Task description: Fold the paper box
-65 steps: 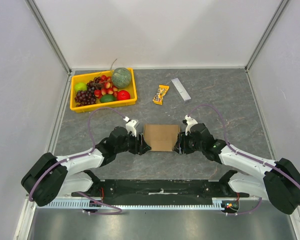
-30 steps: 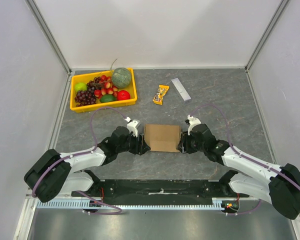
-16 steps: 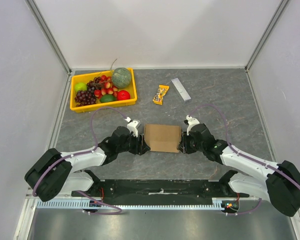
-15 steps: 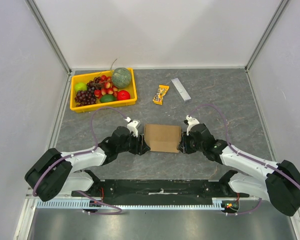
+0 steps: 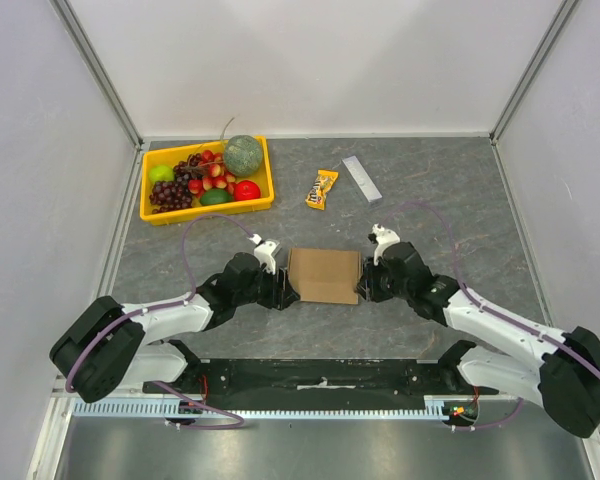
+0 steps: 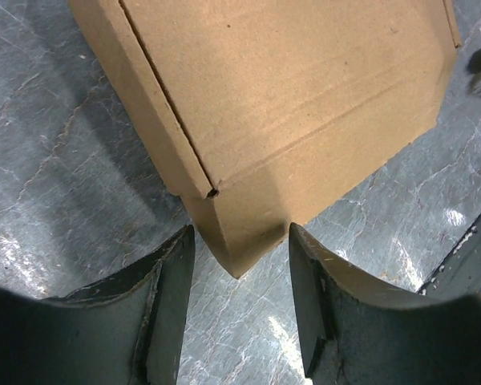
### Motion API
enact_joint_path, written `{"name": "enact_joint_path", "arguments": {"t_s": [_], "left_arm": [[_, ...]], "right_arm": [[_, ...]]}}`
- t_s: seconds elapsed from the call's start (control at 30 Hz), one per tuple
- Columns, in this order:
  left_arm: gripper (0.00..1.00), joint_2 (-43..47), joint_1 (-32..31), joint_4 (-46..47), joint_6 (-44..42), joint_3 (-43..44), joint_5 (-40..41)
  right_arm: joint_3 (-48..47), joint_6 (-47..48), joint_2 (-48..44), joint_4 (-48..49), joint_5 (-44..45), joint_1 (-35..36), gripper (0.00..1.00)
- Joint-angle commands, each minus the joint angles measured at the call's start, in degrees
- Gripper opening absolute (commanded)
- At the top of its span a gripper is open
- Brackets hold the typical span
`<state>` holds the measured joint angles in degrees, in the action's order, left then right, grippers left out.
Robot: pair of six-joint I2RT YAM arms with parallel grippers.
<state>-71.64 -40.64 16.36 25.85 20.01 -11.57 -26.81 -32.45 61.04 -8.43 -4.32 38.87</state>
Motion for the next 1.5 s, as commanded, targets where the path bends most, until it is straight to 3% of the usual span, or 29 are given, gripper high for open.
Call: {"name": "enact_joint_path", "arguments": {"t_s": [0.0,0.37,0.7,0.9,1.17,1.47], "left_arm": [[0.56,-0.35,-0.23,0.6,-2.29,2.14,1.99],[0.59,-1.13,-0.31,-1.24,-2.73,4.16,5.51],[0.61,-2.99,-0.31,-6.42,-1.07,7.5,14.03],[0.63,4.99,-0.14,-8.71,0.08,6.45,18.25],[0.64,16.96,-0.31,-12.4,1.13,4.25,18.35],[0.49,16.09,-0.67,-12.06,2.02,2.23,14.04]], "right_arm": [[-8.33,4.31,-2.68,-1.59,3.61,-0.02,0.32],[-19.85,12.14,13.13,6.4,3.97,-0.02,0.21],[-28.38,13.9,27.37,6.14,18.1,-0.2,0.2],[-32.61,13.29,33.79,-1.94,25.59,-0.2,0.16],[-25.06,10.48,30.65,-4.85,19.27,-0.2,0.11],[-15.83,4.68,20.36,-3.36,7.41,-0.11,0.11]]}}
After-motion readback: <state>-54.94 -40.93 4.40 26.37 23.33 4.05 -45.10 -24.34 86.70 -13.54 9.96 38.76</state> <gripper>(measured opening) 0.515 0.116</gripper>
